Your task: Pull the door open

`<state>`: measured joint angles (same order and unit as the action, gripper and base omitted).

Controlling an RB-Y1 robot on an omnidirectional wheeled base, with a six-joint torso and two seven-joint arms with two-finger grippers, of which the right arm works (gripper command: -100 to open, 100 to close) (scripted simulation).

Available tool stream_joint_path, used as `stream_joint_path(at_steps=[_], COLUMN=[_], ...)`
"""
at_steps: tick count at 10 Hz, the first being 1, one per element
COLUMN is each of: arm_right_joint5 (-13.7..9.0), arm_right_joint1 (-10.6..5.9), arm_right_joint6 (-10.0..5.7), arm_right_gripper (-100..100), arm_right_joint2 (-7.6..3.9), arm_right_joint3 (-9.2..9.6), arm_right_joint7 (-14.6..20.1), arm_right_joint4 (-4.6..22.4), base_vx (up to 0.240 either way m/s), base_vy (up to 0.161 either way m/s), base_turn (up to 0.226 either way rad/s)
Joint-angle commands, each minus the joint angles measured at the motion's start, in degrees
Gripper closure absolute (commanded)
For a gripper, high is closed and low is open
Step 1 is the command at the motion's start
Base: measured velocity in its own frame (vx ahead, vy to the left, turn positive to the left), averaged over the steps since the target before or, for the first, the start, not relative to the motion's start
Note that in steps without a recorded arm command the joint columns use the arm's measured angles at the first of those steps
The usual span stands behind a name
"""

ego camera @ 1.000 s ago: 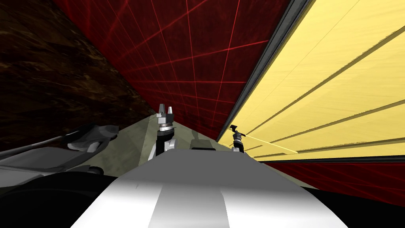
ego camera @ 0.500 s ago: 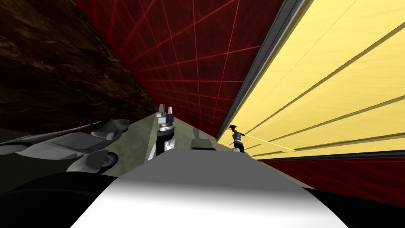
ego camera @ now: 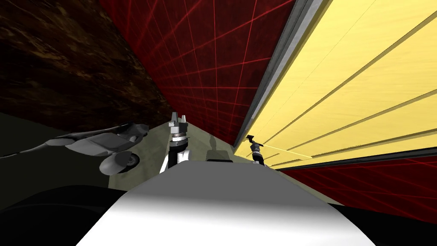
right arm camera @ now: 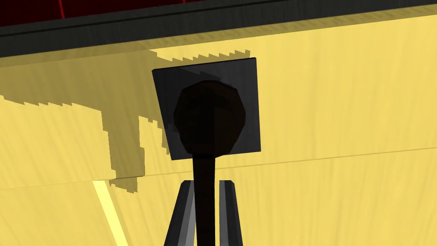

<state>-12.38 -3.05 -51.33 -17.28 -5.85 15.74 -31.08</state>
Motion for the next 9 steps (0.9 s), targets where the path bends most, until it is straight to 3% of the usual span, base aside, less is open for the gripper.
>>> stream_joint_path(at_steps=[1,8,9], arm_right_joint5=[0.58,3.47,3.11], arm_right_joint1=[0.28,1.67,1.11], arm_right_joint6=[-0.36,-2.14,-2.23], arm_right_gripper=[100,100,100], arm_right_joint2=[-0.33,-2.00,-1.98], arm_right_joint3=[0.94,5.67,5.05], arm_right_joint7=[0.78,4.72,4.29], arm_right_joint4=[-0.31,-1.85,-1.03], base_vx=[-0.145,-0.227,-0.132], base_vy=[-0.021,-0.044,-0.022], base_turn=[0.060,0.068,0.020])
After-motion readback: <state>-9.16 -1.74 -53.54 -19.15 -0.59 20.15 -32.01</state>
